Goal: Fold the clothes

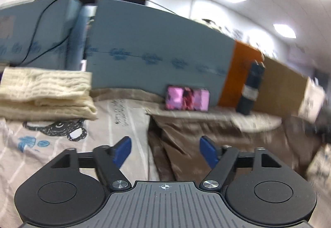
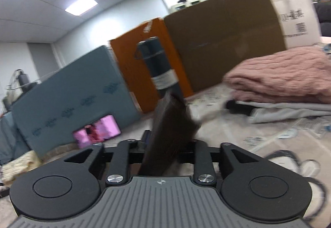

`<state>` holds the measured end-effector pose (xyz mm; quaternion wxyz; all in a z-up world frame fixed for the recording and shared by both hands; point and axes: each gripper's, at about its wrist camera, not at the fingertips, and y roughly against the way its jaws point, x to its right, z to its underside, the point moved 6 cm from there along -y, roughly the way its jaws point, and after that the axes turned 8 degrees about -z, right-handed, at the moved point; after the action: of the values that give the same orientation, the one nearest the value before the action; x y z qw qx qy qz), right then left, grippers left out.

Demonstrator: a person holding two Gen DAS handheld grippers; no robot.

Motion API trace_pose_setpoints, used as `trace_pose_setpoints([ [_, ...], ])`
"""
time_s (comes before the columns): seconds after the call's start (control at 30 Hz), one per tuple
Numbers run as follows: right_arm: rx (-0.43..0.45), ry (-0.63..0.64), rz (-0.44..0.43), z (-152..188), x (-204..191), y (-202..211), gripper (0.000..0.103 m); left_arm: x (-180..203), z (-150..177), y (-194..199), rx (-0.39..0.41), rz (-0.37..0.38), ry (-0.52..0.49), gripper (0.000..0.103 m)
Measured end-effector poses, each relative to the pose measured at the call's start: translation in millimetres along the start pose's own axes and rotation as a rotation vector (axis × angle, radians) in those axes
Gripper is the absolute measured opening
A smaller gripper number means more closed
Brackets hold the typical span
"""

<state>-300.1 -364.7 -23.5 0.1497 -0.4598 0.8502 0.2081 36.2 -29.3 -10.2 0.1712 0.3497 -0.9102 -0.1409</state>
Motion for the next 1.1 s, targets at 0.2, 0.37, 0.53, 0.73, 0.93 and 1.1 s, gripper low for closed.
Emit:
trace_pose_setpoints([
  [0.2,0.082,0.069,0.134,-23,22,17,0.06,-3,-7,-38,-0.081,0.118,0.087,0.09],
  [0.37,0.105,0.086,0.103,-48,30,18,0.08,-2,-12,-69,-0.152,0.213,0.149,0.091],
  [0.53,-0.081,0.063,-0.014,-53,36,-25,0.086,12,-4,-97,-0.236,0.302,0.141,0.091],
  [0.73,-0.317,0.138,-0.1,-32,32,-81,0.089,18,-3,-100,-0.233,0.416,0.167,0.091],
  [0.93,-0.412,0.169,-0.161,-11,20,-103,0.089,15,-16,-114,-0.21,0.437,0.227,0.091],
  [1.1,-0.359,0.216,-0.243,-17,6,-89,0.089,25,-26,-122,-0.175,0.484,0.186,0.092],
])
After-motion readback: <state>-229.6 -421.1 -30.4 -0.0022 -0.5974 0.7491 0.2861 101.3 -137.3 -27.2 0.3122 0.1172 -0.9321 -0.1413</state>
